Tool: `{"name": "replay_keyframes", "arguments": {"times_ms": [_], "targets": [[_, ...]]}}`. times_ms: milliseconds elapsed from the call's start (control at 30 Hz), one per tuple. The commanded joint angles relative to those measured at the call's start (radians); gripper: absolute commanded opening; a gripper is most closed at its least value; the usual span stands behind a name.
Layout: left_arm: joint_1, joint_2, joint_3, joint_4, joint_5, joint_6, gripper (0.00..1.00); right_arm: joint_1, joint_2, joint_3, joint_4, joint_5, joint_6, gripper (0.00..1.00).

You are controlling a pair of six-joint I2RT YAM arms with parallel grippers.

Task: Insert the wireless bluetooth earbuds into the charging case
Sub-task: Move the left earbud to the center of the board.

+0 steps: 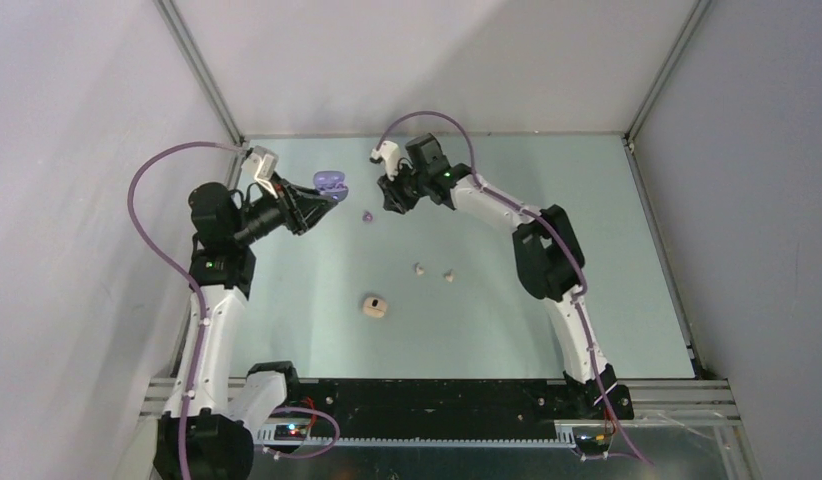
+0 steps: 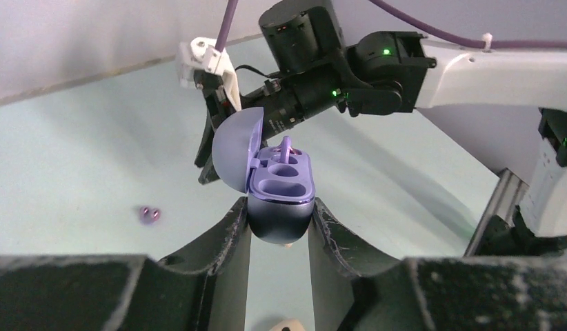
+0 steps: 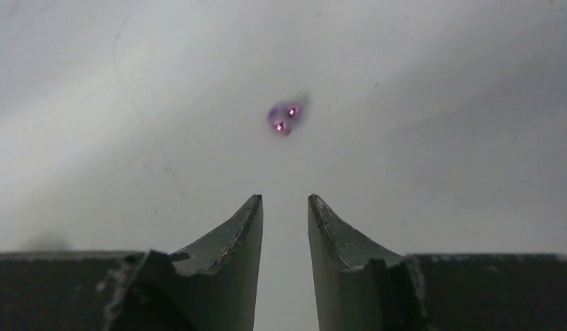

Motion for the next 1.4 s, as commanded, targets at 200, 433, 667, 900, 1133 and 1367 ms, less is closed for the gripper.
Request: {"name": "replay_keyframes", "arguments": {"times_ms": [200,433,667,900,1133,1367], "targets": [[0.092,-0.083,0.04,-0.132,-0.107,0.027,0.0,0.074,0.193,0.234,0.038,0.212,0.233,0.46],[0.108,-0.092,0.048,-0.152,-0.109,0.03,0.0,0.1,0.298,0.396,-0.004,0.254,0.286,0.51],[0.114,-0.104,0.041,-0.145,-0.115,0.016,0.0,0.105,0.392,0.559,-0.1,0.249,0.306,0.51],[0.135,-0.121,0.041,-0.127,-0.123,0.0,0.0,0.08,0.411,0.593,-0.141,0.151,0.384,0.6],[0.148,-0.155,0.026,-0.148,-0.121,0.0,0.0,0.029,0.411,0.508,-0.112,-0.03,0.599,0.63],[0.154,-0.166,0.018,-0.195,-0.115,0.032,0.0,0.031,0.433,0.517,-0.065,-0.092,0.646,0.62]]}}
